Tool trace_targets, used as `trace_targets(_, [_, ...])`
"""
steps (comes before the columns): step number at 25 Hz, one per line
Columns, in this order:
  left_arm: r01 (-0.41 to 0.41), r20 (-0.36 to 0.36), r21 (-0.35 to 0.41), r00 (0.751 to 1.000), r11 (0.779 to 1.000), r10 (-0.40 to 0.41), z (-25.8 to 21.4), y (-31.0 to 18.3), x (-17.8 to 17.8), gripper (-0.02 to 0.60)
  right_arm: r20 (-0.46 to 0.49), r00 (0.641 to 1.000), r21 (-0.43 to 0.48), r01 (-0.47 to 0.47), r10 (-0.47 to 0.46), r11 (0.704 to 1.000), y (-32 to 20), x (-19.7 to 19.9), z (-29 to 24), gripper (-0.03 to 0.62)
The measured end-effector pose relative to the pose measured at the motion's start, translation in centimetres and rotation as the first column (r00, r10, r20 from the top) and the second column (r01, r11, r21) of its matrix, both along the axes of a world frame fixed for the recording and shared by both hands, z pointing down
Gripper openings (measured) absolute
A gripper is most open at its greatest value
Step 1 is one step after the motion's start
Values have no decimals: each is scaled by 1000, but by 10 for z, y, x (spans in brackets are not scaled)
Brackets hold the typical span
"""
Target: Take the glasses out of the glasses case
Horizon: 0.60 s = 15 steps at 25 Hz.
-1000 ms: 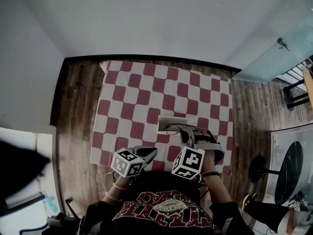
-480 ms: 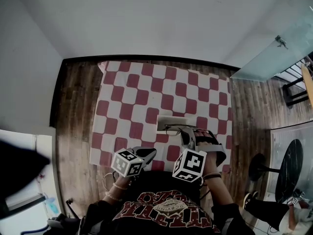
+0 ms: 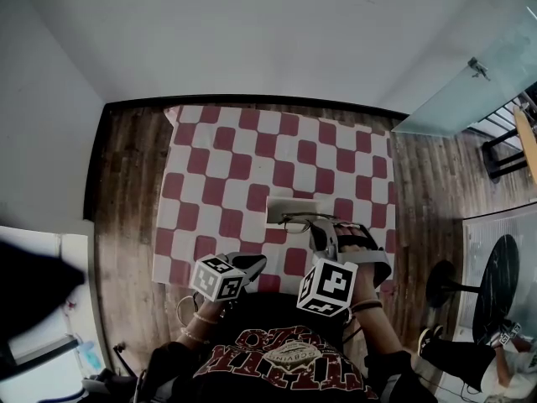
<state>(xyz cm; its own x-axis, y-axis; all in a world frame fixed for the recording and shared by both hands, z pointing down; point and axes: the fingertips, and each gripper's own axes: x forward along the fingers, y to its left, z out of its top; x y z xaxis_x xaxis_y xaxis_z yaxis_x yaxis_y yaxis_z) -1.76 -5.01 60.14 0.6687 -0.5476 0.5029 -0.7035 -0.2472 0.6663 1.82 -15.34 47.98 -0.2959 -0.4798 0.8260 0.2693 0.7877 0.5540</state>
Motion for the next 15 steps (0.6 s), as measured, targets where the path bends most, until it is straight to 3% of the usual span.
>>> trace_targets(15, [-4, -45, -19, 999, 1000, 3, 2, 2, 11, 3, 27, 1000, -1, 3, -3, 1000, 7, 7, -16, 21])
